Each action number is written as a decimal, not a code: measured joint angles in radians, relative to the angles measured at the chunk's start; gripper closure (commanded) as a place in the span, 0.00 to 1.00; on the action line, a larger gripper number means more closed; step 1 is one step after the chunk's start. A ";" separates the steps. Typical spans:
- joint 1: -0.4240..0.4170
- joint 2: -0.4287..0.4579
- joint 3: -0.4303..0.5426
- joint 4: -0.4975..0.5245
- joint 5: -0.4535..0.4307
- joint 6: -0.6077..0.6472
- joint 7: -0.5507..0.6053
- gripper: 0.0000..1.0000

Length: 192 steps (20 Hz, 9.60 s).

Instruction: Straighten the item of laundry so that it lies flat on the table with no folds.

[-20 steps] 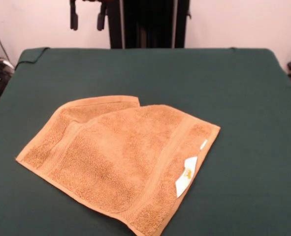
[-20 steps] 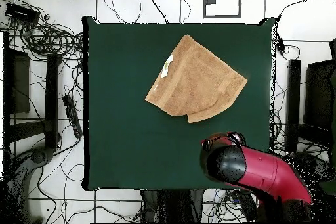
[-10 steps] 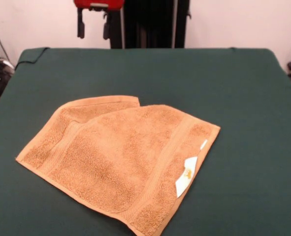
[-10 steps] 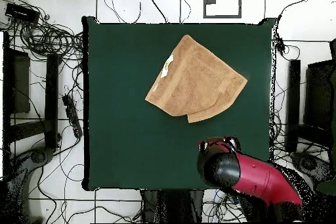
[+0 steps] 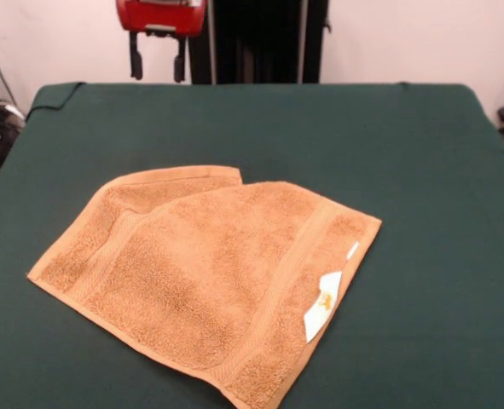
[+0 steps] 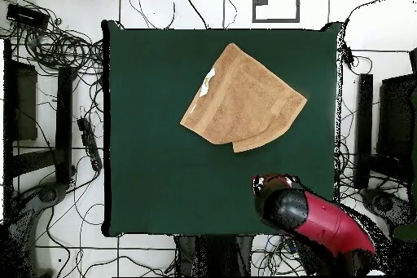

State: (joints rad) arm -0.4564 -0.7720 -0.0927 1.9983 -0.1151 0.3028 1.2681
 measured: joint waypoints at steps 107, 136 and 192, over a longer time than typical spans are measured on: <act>0.223 0.291 -0.035 -0.407 0.329 0.275 0.137 0.00; 0.145 0.257 -0.036 -0.302 0.329 0.182 0.137 0.00; 0.095 0.383 -0.021 -0.283 0.330 -0.072 0.137 1.00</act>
State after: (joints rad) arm -0.3613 -0.3893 -0.1137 1.7154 0.2146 0.2311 1.4050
